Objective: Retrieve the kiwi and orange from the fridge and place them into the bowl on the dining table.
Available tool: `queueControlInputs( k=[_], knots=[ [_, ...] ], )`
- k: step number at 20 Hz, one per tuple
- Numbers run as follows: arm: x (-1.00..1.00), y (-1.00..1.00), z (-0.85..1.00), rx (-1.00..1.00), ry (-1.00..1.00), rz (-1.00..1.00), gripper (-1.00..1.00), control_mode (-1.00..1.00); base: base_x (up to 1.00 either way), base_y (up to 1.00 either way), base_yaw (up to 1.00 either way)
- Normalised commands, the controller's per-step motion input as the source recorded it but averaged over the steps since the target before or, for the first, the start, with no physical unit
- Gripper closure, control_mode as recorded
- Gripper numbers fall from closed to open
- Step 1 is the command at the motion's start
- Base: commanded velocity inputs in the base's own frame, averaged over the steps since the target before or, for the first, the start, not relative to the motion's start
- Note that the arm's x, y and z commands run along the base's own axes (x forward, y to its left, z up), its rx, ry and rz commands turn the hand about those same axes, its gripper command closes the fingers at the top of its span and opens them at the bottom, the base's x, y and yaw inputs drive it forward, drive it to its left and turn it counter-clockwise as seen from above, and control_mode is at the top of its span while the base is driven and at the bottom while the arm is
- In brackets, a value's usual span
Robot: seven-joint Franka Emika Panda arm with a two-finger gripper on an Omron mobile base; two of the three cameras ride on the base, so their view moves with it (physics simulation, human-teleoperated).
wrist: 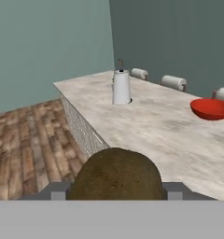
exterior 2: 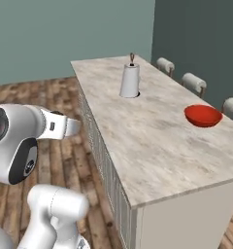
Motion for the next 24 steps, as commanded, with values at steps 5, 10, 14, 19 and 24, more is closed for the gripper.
queueControlInputs(
  k=[5,10,14,19,24],
  knots=[
    [0.00,0.00,0.00,0.00,0.00,0.00,1.00,1.00,-1.00,-0.01,-0.25],
    [0.00,0.00,0.00,0.00,0.00,0.00,1.00,1.00,-0.77,-0.48,-0.34],
    [0.00,0.00,0.00,0.00,0.00,0.00,1.00,1.00,-0.11,-0.94,-0.40],
    [0.00,0.00,0.00,0.00,0.00,0.00,1.00,1.00,0.47,-1.00,-0.38],
    [0.00,0.00,0.00,0.00,0.00,0.00,1.00,1.00,0.98,-1.00,-0.34]
  ],
)
